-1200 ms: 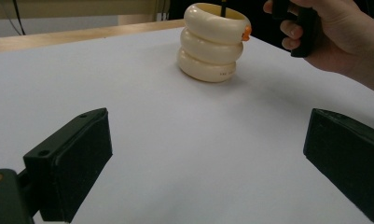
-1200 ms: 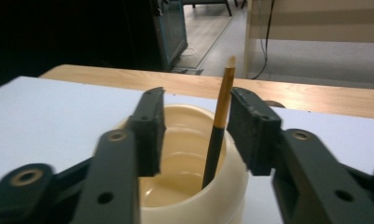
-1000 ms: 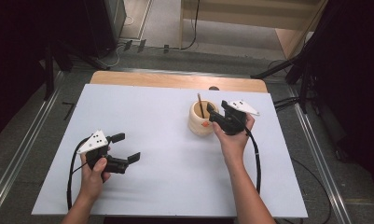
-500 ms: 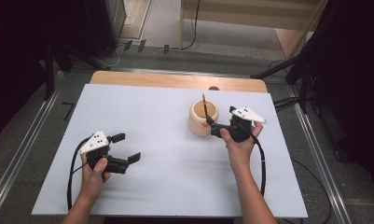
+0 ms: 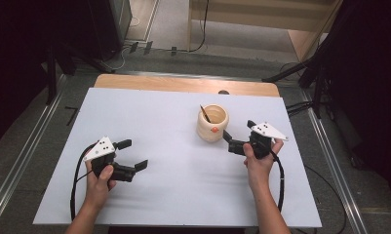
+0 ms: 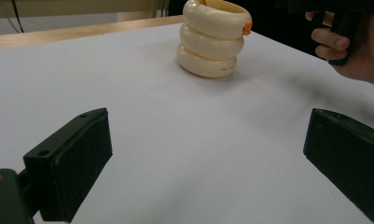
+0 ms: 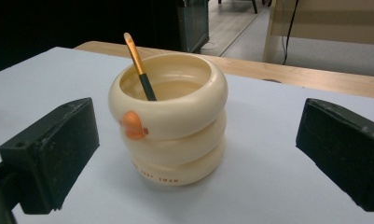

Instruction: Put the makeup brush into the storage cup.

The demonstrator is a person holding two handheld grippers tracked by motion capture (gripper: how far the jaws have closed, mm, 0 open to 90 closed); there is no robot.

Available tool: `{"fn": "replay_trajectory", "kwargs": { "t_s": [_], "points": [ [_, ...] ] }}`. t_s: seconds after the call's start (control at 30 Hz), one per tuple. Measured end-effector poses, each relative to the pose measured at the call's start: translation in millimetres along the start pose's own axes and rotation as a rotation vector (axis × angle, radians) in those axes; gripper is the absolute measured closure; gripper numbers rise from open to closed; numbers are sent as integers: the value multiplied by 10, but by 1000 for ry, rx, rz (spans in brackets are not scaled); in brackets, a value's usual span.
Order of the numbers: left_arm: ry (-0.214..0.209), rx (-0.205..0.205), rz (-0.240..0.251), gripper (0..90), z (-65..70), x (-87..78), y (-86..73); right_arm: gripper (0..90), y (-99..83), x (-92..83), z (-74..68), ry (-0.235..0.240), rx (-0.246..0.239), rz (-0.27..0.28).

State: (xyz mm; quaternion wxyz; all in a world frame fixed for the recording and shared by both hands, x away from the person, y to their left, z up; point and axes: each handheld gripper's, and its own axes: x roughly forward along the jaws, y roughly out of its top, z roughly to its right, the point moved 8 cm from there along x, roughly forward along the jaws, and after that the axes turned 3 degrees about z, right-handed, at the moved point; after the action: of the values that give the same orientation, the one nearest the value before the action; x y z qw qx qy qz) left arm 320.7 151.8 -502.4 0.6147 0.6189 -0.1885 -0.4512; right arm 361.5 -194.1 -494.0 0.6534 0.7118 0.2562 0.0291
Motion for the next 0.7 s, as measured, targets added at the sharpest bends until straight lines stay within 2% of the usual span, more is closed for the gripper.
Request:
{"fn": "replay_trajectory", "kwargs": {
  "t_s": [0.7],
  "points": [
    [0,1,-9,18,-8,18,-28,0,-276,-223,94,-3,19,-28]
  ]
}}
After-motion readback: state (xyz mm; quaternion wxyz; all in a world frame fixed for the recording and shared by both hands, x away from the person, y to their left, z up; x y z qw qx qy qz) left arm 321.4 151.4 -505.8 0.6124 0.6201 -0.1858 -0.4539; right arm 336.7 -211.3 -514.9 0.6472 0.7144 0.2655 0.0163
